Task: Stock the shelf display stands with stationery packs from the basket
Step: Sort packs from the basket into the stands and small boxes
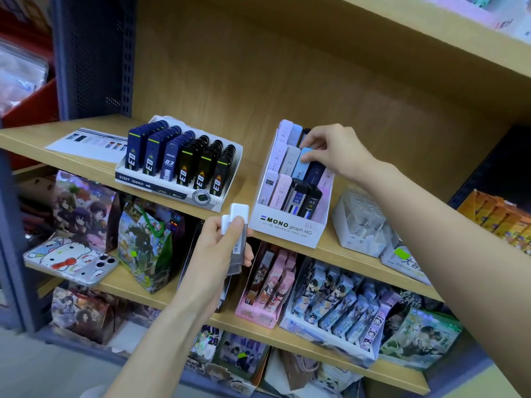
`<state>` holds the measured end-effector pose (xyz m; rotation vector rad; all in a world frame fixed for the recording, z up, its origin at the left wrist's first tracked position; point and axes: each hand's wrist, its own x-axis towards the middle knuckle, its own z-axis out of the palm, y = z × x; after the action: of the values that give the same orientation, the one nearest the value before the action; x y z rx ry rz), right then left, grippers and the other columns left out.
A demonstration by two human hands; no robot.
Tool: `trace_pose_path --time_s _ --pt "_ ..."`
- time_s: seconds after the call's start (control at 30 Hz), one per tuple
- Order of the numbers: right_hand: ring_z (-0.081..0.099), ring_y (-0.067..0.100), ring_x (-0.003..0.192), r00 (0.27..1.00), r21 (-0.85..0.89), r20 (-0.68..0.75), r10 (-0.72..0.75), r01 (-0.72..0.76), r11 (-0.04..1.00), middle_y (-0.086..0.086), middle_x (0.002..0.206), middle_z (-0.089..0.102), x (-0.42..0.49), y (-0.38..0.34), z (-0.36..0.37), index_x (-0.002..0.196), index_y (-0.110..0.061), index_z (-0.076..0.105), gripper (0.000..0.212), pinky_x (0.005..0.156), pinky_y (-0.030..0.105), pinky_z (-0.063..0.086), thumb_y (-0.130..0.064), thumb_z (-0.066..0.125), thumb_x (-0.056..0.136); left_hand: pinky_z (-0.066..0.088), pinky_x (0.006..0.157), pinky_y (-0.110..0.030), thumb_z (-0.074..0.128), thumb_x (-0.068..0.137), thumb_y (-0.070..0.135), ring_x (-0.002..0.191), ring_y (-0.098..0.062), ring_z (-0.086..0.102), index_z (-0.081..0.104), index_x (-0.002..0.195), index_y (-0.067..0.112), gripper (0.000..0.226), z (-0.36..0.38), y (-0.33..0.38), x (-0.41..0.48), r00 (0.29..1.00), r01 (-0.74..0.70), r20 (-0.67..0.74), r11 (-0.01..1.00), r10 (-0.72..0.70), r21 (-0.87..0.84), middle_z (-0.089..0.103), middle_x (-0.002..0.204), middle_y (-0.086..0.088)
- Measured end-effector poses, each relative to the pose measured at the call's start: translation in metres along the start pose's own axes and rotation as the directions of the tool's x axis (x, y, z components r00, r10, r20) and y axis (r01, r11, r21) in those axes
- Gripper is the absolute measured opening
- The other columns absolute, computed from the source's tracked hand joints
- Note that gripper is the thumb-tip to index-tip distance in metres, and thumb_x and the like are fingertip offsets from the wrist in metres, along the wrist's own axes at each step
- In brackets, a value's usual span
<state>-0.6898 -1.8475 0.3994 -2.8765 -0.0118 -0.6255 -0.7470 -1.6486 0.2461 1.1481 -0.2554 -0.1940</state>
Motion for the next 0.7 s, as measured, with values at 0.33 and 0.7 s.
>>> trace_pose_path --time_s 0.33,0.7 --pt "0.050 0.017 0.094 0.970 -0.203 -0.206 -0.127 0.084 0.976 0.001 0.104 0.055 -0.027 -0.007 0.017 0.119 -0.013 0.059 0.032 0.082 0.028 0.042 -0.019 0.065 0.088 0.035 0.050 -0.024 0.030 0.101 0.020 0.044 -0.013 0.039 0.045 0.087 0.005 0.025 0.001 -0.002 -0.001 0.996 0.060 0.077 0.993 -0.052 -0.105 0.046 0.052 -0.002" --pt "0.053 -0.001 0.060 0.944 0.399 0.318 -0.090 -0.047 0.916 0.000 0.080 0.069 -0.155 -0.020 0.021 0.099 -0.017 0.071 0.017 0.060 0.012 0.040 -0.017 0.073 0.082 0.043 0.056 -0.021 0.044 0.085 0.045 0.057 -0.010 0.051 0.046 0.103 0.013 0.037 0.027 -0.026 -0.030 0.895 0.068 0.430 0.989 -0.120 0.135 0.060 0.065 0.003"
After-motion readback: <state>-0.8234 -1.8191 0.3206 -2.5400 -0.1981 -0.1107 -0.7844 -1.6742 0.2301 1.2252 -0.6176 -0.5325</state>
